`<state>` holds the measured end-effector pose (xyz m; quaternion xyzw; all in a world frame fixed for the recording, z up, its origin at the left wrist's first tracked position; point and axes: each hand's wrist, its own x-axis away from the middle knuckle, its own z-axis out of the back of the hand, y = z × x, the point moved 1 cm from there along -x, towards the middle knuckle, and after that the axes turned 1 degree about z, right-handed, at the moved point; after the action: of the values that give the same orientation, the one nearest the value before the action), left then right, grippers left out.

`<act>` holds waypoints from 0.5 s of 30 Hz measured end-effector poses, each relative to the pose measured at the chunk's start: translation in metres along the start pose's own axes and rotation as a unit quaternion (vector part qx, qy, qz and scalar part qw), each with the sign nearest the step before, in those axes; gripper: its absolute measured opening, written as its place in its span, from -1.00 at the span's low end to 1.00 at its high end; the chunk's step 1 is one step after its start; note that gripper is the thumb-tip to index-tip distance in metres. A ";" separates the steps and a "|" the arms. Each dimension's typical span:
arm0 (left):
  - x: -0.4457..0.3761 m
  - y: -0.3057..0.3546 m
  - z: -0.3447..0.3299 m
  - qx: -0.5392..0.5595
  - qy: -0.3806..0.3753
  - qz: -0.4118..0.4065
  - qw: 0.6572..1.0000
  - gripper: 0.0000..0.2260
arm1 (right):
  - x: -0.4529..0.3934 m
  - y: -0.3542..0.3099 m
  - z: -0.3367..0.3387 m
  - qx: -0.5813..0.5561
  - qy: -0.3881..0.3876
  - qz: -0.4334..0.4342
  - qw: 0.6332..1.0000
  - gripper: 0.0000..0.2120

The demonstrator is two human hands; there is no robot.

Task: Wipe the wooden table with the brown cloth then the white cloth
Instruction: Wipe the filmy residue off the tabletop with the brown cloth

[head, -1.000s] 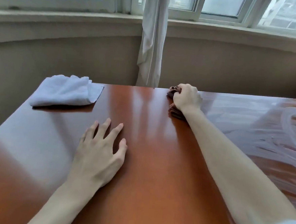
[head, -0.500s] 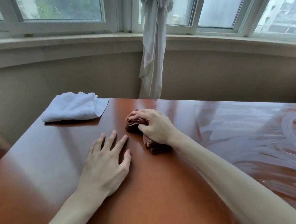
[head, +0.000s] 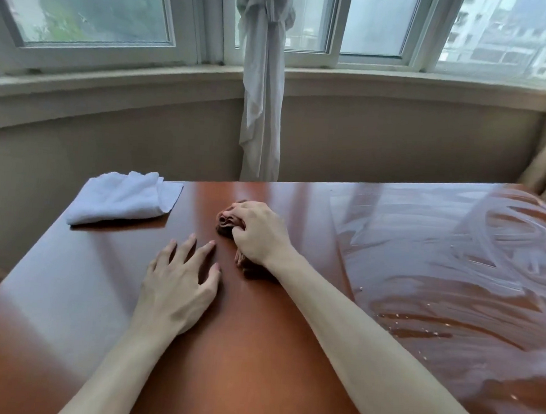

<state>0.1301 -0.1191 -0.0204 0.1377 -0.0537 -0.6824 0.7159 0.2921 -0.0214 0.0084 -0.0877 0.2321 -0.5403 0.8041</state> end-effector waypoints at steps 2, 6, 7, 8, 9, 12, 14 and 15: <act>-0.002 0.000 0.001 0.009 -0.007 0.005 1.000 -0.51 | 0.050 -0.007 0.011 -0.008 0.016 -0.016 1.000 -0.63; 0.001 -0.001 0.001 0.018 -0.038 0.003 0.999 -0.43 | 0.142 -0.019 0.037 0.002 0.034 -0.041 0.999 -0.62; 0.002 -0.001 0.002 0.022 -0.039 0.002 0.999 -0.41 | 0.157 -0.020 0.042 -0.003 0.029 -0.044 0.999 -0.60; 0.003 -0.001 0.003 0.024 -0.038 0.000 0.999 -0.42 | 0.164 -0.017 0.048 -0.015 0.025 -0.048 0.998 -0.59; 0.004 0.000 0.003 0.024 -0.036 -0.002 0.999 -0.45 | 0.164 -0.011 0.052 -0.021 0.022 -0.055 0.998 -0.59; 0.004 0.000 0.004 0.027 -0.028 -0.011 0.999 -0.44 | 0.127 0.026 0.052 0.004 0.035 -0.089 0.995 -0.58; 0.005 0.000 0.003 0.028 -0.025 -0.013 0.999 -0.36 | 0.083 0.055 0.051 0.039 0.043 -0.144 0.988 -0.63; 0.004 -0.001 0.002 0.025 -0.021 -0.018 0.999 -0.32 | 0.059 0.069 0.050 0.051 0.047 -0.170 0.983 -0.67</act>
<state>0.1292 -0.1237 -0.0196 0.1422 -0.0830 -0.6961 0.6988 0.3913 -0.0530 0.0083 -0.0589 0.2235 -0.6835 0.6924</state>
